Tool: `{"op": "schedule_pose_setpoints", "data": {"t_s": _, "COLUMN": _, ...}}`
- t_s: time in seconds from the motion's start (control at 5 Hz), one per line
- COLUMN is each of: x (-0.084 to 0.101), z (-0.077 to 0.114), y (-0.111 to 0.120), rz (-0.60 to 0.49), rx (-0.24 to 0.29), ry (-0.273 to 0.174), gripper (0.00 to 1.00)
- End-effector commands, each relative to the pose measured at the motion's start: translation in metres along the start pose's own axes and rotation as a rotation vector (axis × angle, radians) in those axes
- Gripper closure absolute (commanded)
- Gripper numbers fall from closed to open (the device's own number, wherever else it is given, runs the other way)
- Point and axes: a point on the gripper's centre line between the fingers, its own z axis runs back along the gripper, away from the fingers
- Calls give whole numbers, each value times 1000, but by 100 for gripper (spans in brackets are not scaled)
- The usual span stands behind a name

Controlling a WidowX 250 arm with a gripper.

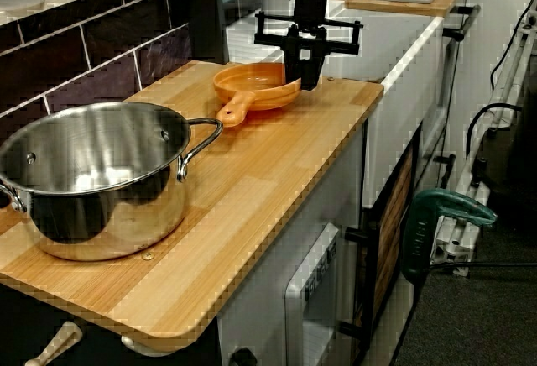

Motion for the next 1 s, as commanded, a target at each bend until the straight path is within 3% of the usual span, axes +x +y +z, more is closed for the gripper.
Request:
{"op": "schedule_pose_setpoints", "data": {"t_s": 0.0, "x": -15, "z": 8, "y": 7, "rz": 24, "rx": 25, "ry": -19, "gripper": 0}}
{"op": "schedule_pose_setpoints", "data": {"t_s": 0.4, "x": -36, "z": 24, "y": 17, "rz": 60, "rx": 39, "ry": -70, "gripper": 0}}
{"op": "schedule_pose_setpoints", "data": {"t_s": 0.6, "x": -48, "z": 23, "y": 19, "rz": 131, "rx": 71, "ry": -60, "gripper": 0}}
{"op": "schedule_pose_setpoints", "data": {"t_s": 0.8, "x": -60, "z": 22, "y": 21, "rz": 299, "rx": 97, "ry": -7, "gripper": 0}}
